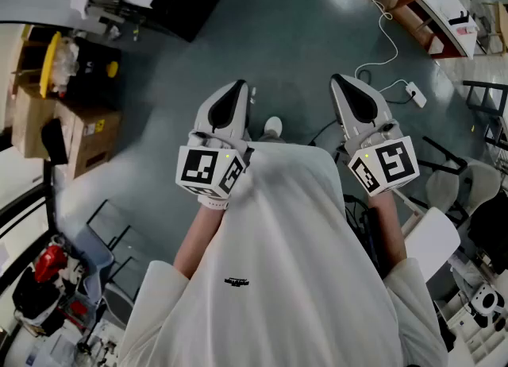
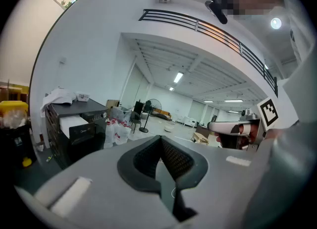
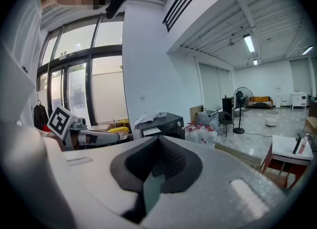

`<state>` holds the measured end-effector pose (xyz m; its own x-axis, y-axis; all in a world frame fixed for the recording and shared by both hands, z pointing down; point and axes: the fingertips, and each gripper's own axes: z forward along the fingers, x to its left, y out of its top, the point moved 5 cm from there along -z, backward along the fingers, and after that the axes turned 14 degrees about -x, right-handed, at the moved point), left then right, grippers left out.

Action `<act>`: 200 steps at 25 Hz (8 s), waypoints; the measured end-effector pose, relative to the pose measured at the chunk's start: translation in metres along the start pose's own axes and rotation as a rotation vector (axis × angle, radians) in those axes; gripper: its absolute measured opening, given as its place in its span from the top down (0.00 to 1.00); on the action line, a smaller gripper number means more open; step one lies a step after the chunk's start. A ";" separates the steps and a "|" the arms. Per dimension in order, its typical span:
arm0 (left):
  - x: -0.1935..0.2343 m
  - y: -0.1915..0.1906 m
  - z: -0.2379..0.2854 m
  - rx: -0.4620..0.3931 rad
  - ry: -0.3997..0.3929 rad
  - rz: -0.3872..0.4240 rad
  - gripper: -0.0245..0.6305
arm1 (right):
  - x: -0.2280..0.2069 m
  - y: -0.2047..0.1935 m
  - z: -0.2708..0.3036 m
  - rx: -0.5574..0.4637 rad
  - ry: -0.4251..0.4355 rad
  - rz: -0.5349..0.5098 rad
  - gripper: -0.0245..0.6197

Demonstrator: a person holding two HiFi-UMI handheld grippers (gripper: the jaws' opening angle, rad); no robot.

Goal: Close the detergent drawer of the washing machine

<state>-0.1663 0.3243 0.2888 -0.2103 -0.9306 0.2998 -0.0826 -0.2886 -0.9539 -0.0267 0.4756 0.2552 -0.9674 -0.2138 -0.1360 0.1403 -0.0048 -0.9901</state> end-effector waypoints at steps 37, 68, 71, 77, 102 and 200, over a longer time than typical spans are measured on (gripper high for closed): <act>0.020 0.008 -0.012 0.029 0.108 0.025 0.94 | -0.021 -0.024 0.008 0.026 -0.006 0.076 0.96; 0.211 0.078 0.066 -0.069 0.136 -0.049 0.94 | -0.008 -0.006 0.231 0.061 0.041 0.013 0.96; 0.235 0.079 0.065 -0.078 0.136 -0.064 0.94 | 0.001 -0.003 0.250 0.064 0.052 -0.014 0.96; 0.269 0.080 0.065 -0.094 0.165 -0.081 0.94 | 0.022 -0.007 0.271 0.116 0.105 -0.055 0.96; 0.309 0.057 0.099 -0.043 0.290 -0.169 0.94 | 0.002 -0.015 0.347 0.204 0.264 -0.001 0.96; 0.404 -0.112 0.234 0.051 1.062 -0.235 0.93 | -0.118 -0.082 0.543 0.509 0.642 -0.108 0.96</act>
<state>-0.0136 -0.0723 0.5125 -0.9309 -0.1886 0.3127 -0.1953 -0.4662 -0.8628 0.1903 -0.0291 0.3709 -0.8915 0.4127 -0.1866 -0.0316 -0.4678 -0.8833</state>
